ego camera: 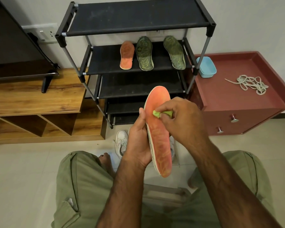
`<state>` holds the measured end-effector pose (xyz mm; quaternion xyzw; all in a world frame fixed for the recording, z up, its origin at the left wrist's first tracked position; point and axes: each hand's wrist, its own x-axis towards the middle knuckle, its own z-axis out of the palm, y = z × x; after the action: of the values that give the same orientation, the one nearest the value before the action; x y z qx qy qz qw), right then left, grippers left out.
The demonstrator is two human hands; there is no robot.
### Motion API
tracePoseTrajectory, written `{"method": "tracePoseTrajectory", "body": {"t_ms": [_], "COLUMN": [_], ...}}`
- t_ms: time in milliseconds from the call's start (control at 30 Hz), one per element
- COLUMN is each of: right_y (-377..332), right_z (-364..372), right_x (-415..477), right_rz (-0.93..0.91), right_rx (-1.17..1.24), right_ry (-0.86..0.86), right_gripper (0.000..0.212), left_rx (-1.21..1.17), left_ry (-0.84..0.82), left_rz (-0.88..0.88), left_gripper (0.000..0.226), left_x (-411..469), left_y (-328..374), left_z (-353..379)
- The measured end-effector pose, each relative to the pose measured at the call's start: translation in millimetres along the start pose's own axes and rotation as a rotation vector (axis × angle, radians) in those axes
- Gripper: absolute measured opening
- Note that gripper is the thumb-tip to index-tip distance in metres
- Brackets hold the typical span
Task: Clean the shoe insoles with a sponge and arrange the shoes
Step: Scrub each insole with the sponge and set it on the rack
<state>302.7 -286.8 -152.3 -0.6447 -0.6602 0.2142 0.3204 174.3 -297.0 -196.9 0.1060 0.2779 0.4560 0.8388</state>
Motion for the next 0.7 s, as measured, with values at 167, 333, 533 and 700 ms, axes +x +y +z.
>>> {"method": "tracePoseTrajectory", "body": {"t_ms": [167,333,533,700], "right_y": [-9.9,-6.3,-4.8,-12.4], "right_z": [3.6,0.6,-2.0,5.0], "right_x": [-9.2,-2.5,-2.0,-11.8], "right_rz": [-0.086,-0.040,-0.023,-0.122], "right_rx": [0.035,-0.014,-0.016,-0.008], "right_ry": [-0.156,-0.042,-0.069,-0.176], "right_gripper": [0.019,0.019,0.018,0.021], "left_rx": [-0.027,0.016,0.010,-0.020], "left_ry": [0.003,0.024,0.022,0.030], "left_rz": [-0.039,-0.009,0.006,-0.034], "left_gripper": [0.079,0.075,0.076,0.079], "left_x": [1.0,-1.7,-3.1,-2.2], "left_y": [1.6,2.8,4.2,4.5], "left_z": [-4.6,-1.2,-4.0,-3.8]}}
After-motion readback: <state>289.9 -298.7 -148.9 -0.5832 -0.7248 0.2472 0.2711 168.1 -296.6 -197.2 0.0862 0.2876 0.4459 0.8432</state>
